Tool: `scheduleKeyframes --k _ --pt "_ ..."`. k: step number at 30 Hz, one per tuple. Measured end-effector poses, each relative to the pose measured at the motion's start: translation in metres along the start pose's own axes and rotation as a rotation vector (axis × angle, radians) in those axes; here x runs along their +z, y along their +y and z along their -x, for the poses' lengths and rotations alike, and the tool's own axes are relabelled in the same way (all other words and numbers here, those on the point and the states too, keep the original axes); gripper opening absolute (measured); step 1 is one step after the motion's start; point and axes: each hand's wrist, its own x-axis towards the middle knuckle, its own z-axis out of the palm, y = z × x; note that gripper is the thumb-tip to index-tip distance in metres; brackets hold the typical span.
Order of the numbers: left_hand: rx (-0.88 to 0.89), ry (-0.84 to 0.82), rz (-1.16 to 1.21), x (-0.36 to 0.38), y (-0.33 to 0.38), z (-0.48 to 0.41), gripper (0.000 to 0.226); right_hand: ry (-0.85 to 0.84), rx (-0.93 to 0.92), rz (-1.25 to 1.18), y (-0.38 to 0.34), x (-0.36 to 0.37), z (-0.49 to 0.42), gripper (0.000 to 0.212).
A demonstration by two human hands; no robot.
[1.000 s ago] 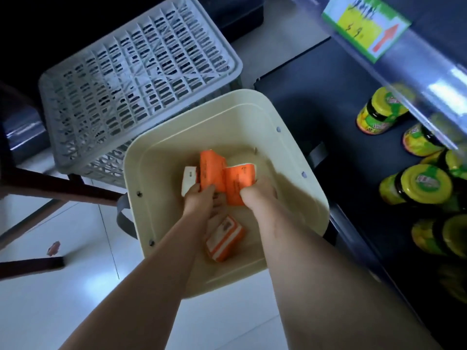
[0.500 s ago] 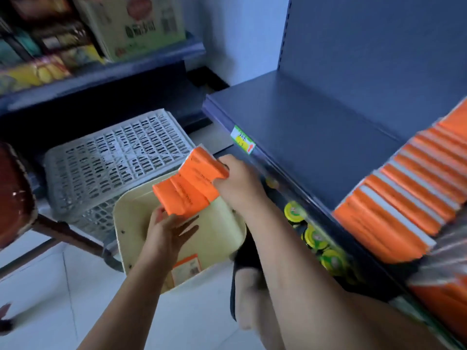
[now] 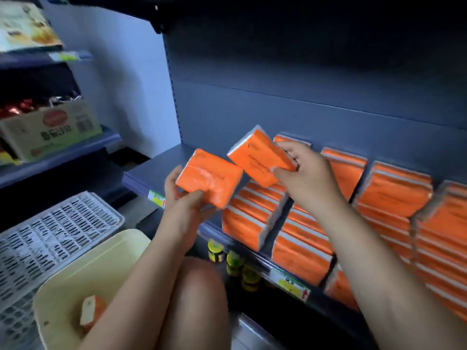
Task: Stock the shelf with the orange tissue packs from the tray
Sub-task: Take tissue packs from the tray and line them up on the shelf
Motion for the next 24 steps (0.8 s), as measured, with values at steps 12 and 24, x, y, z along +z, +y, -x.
scheduleKeyframes --k 12,24 --pt "-0.083 -0.123 0.077 0.054 -0.028 -0.049 0.028 0.105 0.031 0.293 0.062 -0.064 -0.027 0.045" --pt "-0.097 -0.121 0.128 0.081 -0.036 -0.152 0.053 0.074 -0.115 0.96 0.106 -0.006 -0.11 0.031"
